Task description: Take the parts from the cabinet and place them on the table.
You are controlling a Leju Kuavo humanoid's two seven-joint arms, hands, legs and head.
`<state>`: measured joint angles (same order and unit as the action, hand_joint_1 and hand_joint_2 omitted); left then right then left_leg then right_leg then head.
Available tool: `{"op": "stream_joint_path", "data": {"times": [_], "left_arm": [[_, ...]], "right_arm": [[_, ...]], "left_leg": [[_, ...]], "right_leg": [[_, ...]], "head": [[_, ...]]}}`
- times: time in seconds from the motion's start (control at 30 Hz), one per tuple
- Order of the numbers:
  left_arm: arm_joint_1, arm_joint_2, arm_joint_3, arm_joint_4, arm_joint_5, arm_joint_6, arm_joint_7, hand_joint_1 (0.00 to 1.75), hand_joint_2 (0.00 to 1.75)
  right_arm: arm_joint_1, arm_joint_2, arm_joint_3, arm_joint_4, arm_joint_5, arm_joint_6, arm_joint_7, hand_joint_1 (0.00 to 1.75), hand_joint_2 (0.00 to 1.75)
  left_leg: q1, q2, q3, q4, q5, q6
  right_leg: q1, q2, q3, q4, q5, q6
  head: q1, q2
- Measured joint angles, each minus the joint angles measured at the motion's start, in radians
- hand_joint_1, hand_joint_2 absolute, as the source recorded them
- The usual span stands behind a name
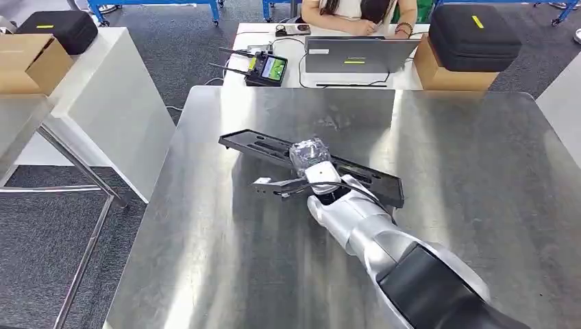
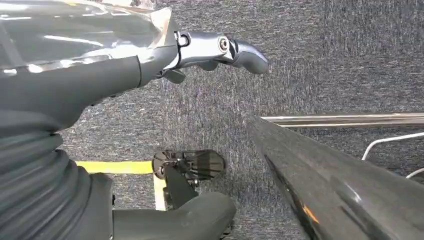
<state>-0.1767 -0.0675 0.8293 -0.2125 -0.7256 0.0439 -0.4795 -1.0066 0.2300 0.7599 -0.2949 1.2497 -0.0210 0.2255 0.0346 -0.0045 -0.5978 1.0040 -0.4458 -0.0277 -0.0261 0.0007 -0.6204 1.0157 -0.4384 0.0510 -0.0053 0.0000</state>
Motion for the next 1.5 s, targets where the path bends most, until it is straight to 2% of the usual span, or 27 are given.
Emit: {"op": "stream_joint_path", "data": {"times": [0.5,0.53,0.87,1.0,1.2,1.37,1.5], "left_arm": [[0.002,-0.002,0.0,0.0,0.0,0.009,0.006,0.0,1.75],[0.002,-0.002,0.0,0.0,0.0,0.01,0.006,0.0,0.0],[0.004,-0.002,0.0,0.0,0.0,0.005,0.01,0.0,0.0],[0.007,-0.002,0.001,0.0,0.0,-0.001,0.01,0.0,0.0],[0.009,-0.002,0.001,0.0,0.0,-0.001,0.01,0.0,0.0],[0.011,-0.002,0.001,0.0,-0.009,-0.002,0.01,0.0,0.0],[0.012,-0.003,0.003,0.0,-0.011,0.0,0.009,0.0,0.0]], "right_arm": [[0.0,0.0,-0.01,0.003,0.014,0.005,0.008,0.0,0.0],[0.0,0.0,-0.011,0.003,0.014,0.006,0.009,0.0,0.0],[0.0,0.0,-0.036,0.003,0.013,-0.002,0.011,0.0,0.0],[-0.001,0.0,-0.059,0.001,-0.004,-0.053,0.011,0.0,0.0],[-0.003,0.001,-0.08,-0.001,-0.012,-0.072,0.006,0.0,0.0],[-0.003,0.01,-0.145,-0.038,-0.047,-0.241,-0.075,0.0,0.0],[0.014,0.032,-0.23,-0.128,-0.088,-0.324,-0.199,0.0,0.0]], "left_leg": [[0.001,0.001,0.001,0.0,0.0,0.0],[0.001,0.001,0.001,0.0,0.0,0.0],[0.001,0.001,0.001,0.0,0.0,0.0],[0.001,0.001,0.001,0.0,0.0,0.0],[0.001,0.001,0.0,0.0,0.0,0.0],[0.001,0.001,0.0,0.0,0.0,0.0],[0.001,0.001,0.0,0.0,0.0,0.0]], "right_leg": [[-0.001,0.0,0.0,0.0,0.0,0.0],[-0.001,0.0,0.0,0.0,0.0,0.0],[-0.001,0.0,0.0,0.0,0.0,0.0],[-0.001,0.0,0.0,0.0,0.0,0.0],[-0.001,0.0,0.0,0.0,0.0,0.0],[-0.001,0.0,0.0,0.0,0.0,0.0],[0.0,0.0,-0.001,0.0,0.0,0.0]], "head": [[0.0,0.0],[0.0,0.0],[0.0,0.0],[0.0,0.0],[0.0,0.0],[0.0,0.0],[0.0,0.0]]}}
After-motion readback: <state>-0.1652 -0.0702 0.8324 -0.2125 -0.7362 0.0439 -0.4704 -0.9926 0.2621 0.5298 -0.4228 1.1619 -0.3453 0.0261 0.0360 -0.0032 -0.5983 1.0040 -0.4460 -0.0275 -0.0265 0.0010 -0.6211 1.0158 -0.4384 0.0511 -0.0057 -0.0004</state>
